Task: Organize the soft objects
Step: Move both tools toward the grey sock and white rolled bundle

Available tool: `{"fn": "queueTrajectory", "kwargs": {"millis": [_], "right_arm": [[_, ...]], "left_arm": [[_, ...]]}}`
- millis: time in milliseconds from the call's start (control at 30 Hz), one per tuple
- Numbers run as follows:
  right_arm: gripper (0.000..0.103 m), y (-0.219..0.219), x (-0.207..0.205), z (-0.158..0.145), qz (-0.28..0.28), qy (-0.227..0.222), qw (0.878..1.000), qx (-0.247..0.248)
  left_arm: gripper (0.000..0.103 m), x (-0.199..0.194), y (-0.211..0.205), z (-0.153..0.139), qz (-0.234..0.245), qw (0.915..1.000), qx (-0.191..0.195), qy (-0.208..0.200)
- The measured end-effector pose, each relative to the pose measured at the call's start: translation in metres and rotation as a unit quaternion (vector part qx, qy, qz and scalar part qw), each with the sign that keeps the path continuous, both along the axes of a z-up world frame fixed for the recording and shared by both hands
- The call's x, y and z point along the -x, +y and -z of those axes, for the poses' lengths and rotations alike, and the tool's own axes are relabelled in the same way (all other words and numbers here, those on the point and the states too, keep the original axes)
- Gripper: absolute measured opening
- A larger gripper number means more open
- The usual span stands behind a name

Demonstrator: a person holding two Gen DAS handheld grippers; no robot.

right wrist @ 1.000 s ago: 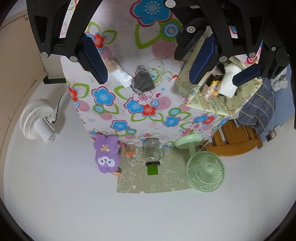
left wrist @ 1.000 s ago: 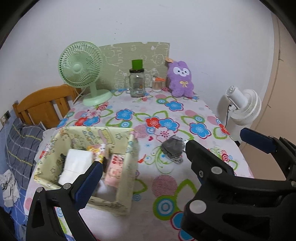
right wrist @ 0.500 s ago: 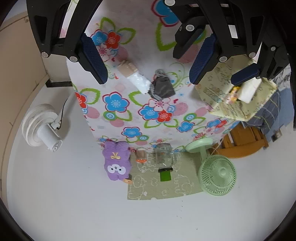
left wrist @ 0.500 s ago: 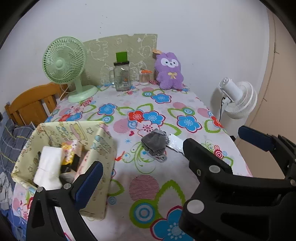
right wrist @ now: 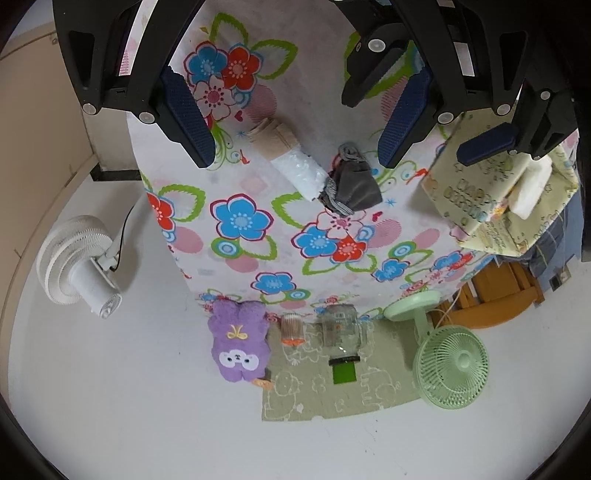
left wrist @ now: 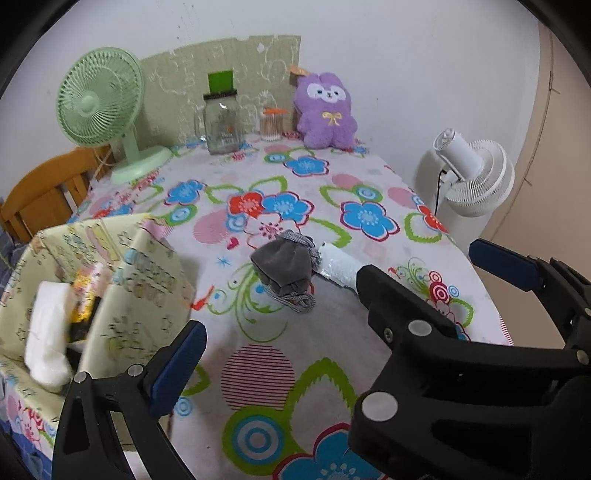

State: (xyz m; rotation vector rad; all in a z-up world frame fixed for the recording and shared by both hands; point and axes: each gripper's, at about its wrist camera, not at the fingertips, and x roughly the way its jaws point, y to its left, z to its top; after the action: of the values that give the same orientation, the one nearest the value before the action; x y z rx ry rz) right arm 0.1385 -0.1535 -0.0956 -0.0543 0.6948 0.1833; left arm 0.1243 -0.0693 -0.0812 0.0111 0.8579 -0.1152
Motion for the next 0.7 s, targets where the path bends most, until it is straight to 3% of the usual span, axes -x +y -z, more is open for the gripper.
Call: {"fn": "queueTrajectory", "kwargs": {"millis": [267, 700], "right_arm": [[0.091, -0.007, -0.023, 0.016, -0.005, 0.015, 1.000, 0.012], [0.080, -0.003, -0.061, 0.047, -0.024, 0.054, 0.998, 0.017]], "left_arm": [[0.093, -0.022, -0.011, 0.019, 0.017, 0.9993, -0.003, 0.032], [0.093, -0.049, -0.009, 0.047, 0.003, 0.9986, -0.012, 0.051]]}}
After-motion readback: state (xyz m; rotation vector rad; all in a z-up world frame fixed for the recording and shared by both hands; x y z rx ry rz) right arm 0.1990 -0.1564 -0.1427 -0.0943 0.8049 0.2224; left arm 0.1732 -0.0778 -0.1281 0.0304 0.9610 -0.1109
